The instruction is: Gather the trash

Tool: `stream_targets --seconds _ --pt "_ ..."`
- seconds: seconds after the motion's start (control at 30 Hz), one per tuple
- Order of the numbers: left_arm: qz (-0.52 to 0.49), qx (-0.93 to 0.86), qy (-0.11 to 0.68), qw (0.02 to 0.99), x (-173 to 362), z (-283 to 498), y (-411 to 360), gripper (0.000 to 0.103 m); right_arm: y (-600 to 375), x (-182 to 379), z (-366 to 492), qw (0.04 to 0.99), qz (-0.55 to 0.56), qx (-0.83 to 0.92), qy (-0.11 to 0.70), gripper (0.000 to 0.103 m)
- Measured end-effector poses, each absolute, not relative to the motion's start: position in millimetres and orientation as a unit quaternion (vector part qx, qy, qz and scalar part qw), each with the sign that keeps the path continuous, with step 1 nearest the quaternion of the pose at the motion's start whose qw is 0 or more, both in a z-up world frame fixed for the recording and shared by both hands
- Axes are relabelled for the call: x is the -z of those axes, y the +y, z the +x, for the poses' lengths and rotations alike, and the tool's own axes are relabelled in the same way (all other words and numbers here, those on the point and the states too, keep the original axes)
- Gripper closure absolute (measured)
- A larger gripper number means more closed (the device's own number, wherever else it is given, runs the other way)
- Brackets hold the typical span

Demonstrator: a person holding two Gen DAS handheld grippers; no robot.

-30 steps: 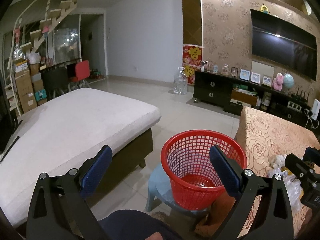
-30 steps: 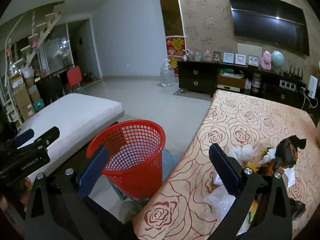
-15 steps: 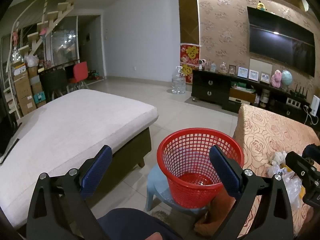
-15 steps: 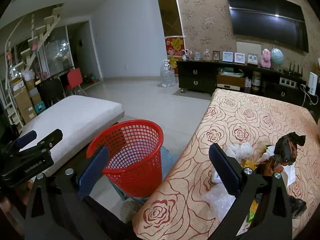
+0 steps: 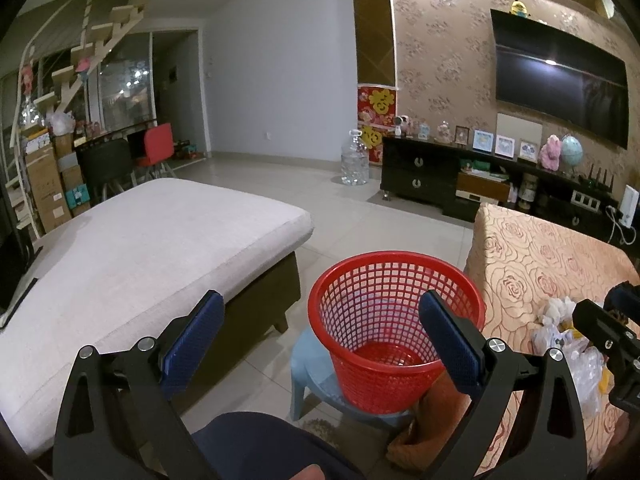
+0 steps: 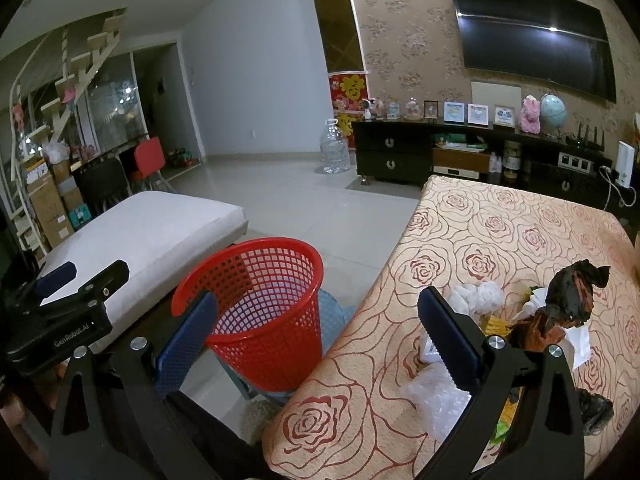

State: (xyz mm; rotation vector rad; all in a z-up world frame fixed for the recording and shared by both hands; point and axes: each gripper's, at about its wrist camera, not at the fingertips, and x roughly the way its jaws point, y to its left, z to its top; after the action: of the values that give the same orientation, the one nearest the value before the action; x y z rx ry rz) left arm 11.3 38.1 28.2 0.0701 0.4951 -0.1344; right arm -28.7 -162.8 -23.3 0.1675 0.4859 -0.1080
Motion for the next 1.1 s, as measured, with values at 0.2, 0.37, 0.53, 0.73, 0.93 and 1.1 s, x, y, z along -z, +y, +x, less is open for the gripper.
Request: stream_targets --seconds 0.2,0.37,0.53,0.73,0.93,1.1 --pt "0.039 0.067 0.247 0.966 -23 10 34 0.009 -165 26 -30 0.965 0.085 0.054 0.241 0.006" --pt "0.042 0.068 0.25 0.965 -22 12 32 0.009 -168 28 -31 0.964 0.089 0.054 0.243 0.006" --pt "0.044 0.068 0.252 0.964 -20 11 32 0.009 -168 30 -30 0.964 0.089 0.053 0.247 0.006" --pt "0.044 0.068 0.252 0.964 -19 11 31 0.009 -168 33 -30 0.963 0.09 0.052 0.249 0.006" --pt "0.044 0.069 0.252 0.964 -20 12 31 0.009 -168 35 -29 0.962 0.09 0.052 0.251 0.006" --pt "0.046 0.07 0.254 0.964 -15 11 30 0.009 -167 38 -29 0.962 0.09 0.05 0.254 0.006"
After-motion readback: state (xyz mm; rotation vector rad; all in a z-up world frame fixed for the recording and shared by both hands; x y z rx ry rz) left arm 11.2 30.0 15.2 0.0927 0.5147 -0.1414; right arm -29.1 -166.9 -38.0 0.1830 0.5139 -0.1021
